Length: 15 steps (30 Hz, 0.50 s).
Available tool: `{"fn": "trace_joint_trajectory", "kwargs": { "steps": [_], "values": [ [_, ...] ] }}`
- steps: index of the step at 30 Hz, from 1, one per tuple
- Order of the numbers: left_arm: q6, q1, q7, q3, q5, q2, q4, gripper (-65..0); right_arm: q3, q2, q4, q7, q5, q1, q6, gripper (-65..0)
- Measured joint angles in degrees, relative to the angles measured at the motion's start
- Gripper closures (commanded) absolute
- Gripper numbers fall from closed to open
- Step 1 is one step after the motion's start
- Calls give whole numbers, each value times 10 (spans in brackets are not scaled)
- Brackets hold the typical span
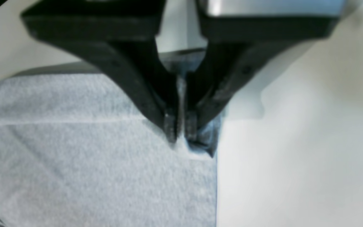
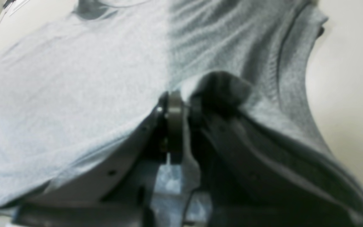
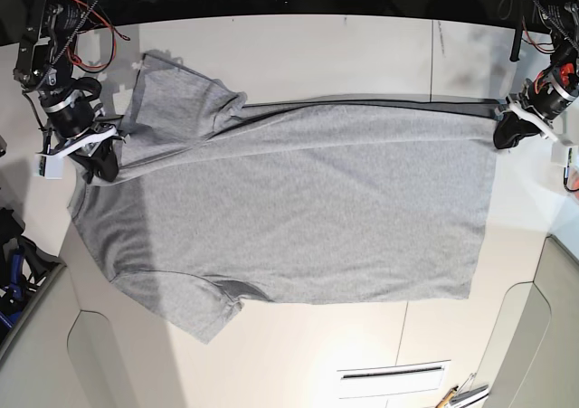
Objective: Fold the T-shirt properly
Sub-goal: 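Lift and pull the grasped shirt edge toward the robot with both grippers, then release the right gripper and regrasp the shirt edge near the sleeve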
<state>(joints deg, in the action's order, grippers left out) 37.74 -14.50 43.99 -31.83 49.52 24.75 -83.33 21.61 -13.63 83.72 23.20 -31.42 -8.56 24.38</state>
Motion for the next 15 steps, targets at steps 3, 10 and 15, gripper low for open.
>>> {"fn": "trace_joint_trajectory", "kwargs": {
  "steps": [3, 10, 15],
  "values": [
    [0, -1, -1, 0, 0, 0, 0, 0, 0, 0, 0, 0, 0, 0, 0, 0],
    [0, -1, -1, 0, 25, 0, 0, -236, 0, 0, 0, -2, 2, 0, 0, -364],
    [0, -1, -1, 0, 35, 0, 0, -235, 22, 0, 43, 36, 3, -2, 0, -371]
  ]
}}
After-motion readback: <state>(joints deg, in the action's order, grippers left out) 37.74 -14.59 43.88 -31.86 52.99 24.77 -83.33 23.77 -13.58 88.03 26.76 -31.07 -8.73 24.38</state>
